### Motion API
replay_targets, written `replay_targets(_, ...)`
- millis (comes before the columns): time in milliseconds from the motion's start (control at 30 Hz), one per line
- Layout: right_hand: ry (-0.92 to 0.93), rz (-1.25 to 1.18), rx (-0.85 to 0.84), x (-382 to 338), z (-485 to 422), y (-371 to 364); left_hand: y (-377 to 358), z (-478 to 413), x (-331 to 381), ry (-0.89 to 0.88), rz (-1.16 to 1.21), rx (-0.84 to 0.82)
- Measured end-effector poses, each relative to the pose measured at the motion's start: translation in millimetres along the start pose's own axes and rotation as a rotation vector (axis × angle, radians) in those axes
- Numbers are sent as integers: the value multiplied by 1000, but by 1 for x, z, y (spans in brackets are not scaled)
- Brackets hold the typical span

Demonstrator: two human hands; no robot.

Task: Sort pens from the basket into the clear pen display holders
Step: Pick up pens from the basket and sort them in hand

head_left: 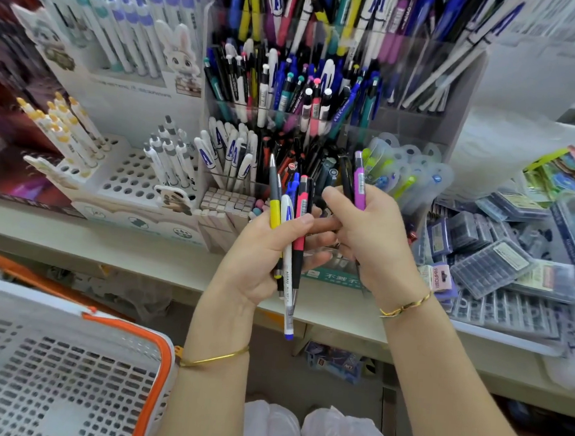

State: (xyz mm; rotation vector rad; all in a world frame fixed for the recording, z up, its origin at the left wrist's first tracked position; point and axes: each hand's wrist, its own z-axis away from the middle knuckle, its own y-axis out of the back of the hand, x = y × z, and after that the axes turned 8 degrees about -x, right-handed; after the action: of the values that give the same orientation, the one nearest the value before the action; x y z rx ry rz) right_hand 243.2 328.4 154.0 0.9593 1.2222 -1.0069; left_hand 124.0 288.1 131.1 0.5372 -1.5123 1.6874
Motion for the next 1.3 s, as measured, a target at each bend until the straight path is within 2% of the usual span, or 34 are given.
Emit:
replay_targets(167,-114,-42,-126,-3,7,-1,0,2,0,5,-76,-28)
replay_targets(333,-129,-163,-201,-4,9,-4,3,5,2,-3,-173,12)
replay_targets(433,-97,-111,-166,0,4,-8,1,5,2,6,-206,43)
replay_targets(567,-23,109,-7,10,-6,-13,-2,5,1,16,-193,30)
replay_targets(700,-50,182,-15,9,-5,-18,-4,4,0,15,-210,45)
replay_targets(800,-44,100,-67,9,-3,-15,-3,5,1,7,-254,56)
replay_targets(967,-191,-37,-197,5,-1,-9,-2,7,1,37,-261,61)
replay_targets(1167,-143,-133,-95,6,0,-12,2,6,2,60,-190,71)
replay_targets(1300,7,-64,62,6,-5,-12,8,2,0,52,-94,169)
